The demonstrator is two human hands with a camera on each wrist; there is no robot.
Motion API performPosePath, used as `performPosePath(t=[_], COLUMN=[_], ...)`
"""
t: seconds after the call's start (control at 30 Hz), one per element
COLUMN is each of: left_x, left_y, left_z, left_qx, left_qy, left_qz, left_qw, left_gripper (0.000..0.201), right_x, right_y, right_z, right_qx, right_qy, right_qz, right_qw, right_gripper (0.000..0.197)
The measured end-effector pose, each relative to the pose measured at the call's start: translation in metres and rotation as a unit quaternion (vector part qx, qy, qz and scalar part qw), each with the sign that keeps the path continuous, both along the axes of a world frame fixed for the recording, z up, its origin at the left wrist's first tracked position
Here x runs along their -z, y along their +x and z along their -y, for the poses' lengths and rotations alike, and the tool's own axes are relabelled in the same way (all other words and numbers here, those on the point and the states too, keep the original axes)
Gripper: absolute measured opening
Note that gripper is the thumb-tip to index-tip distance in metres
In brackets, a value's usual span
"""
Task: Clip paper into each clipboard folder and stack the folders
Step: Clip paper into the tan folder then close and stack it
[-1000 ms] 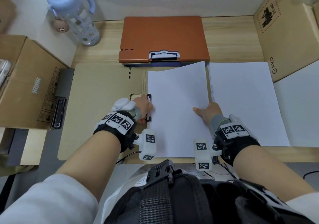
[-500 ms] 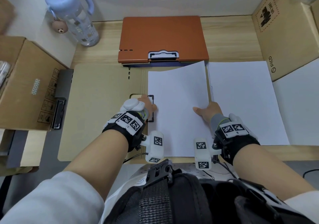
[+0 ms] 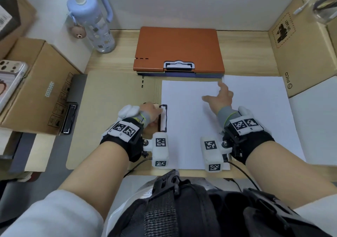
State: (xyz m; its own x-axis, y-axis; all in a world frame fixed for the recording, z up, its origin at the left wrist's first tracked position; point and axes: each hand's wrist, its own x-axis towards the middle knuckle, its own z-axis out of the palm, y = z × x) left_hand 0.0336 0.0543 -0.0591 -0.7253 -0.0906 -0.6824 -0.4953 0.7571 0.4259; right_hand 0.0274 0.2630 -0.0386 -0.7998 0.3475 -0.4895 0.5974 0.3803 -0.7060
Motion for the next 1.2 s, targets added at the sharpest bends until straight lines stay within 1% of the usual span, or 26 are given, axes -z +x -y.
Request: performPosePath(t=[0.07, 0.17, 0.27, 0.33, 0.5, 0.6, 0.7, 0.87, 1.0, 1.13, 1.2], left_x=[-0.003, -0.011, -0.018, -0.021, -0.021, -0.02, -0.019, -0.024, -0.035, -0.061, -0.075], left_y=[-0.003, -0.003, -0.004, -0.002, 0.015, 0.026, 0.03, 0.033, 0.028, 0.018, 0.015], left_z=[0.011, 0.036, 0.065, 0.083, 0.121, 0.133, 0.14, 0.148, 0.156, 0.165, 0.166], left_qx=[-0.047, -0.126, -0.157, -0.174, -0.215, -0.22, -0.223, -0.233, -0.24, -0.242, -0.226], left_qy=[0.026, 0.058, 0.048, 0.028, -0.074, -0.097, -0.115, -0.105, -0.104, -0.066, -0.054], left_qz=[-0.04, -0.092, -0.145, -0.158, -0.134, -0.117, -0.101, -0.084, -0.076, -0.098, -0.122], left_qw=[0.998, 0.986, 0.976, 0.972, 0.965, 0.963, 0.963, 0.963, 0.962, 0.963, 0.965], left_gripper=[0.025, 0.006, 0.03, 0.039, 0.055, 0.061, 0.062, 0.061, 0.057, 0.059, 0.053], right_x=[-0.003, -0.006, -0.008, -0.007, -0.004, -0.001, 0.002, 0.005, 0.004, 0.0, -0.003], right_y=[-0.007, -0.012, -0.012, -0.01, -0.003, -0.001, 0.0, 0.004, 0.007, 0.005, 0.002], right_z=[0.012, 0.044, 0.077, 0.095, 0.133, 0.147, 0.156, 0.168, 0.176, 0.178, 0.177], right_qx=[-0.019, -0.073, -0.116, -0.134, -0.164, -0.176, -0.178, -0.178, -0.174, -0.188, -0.189], right_qy=[-0.02, -0.061, -0.111, -0.137, -0.197, -0.207, -0.21, -0.213, -0.215, -0.195, -0.19], right_qz=[-0.006, -0.002, 0.03, 0.057, 0.114, 0.138, 0.155, 0.178, 0.178, 0.164, 0.156], right_qw=[1.0, 0.995, 0.987, 0.98, 0.96, 0.953, 0.949, 0.944, 0.944, 0.948, 0.951], right_gripper=[0.065, 0.058, 0.055, 0.053, 0.051, 0.051, 0.052, 0.057, 0.058, 0.055, 0.053])
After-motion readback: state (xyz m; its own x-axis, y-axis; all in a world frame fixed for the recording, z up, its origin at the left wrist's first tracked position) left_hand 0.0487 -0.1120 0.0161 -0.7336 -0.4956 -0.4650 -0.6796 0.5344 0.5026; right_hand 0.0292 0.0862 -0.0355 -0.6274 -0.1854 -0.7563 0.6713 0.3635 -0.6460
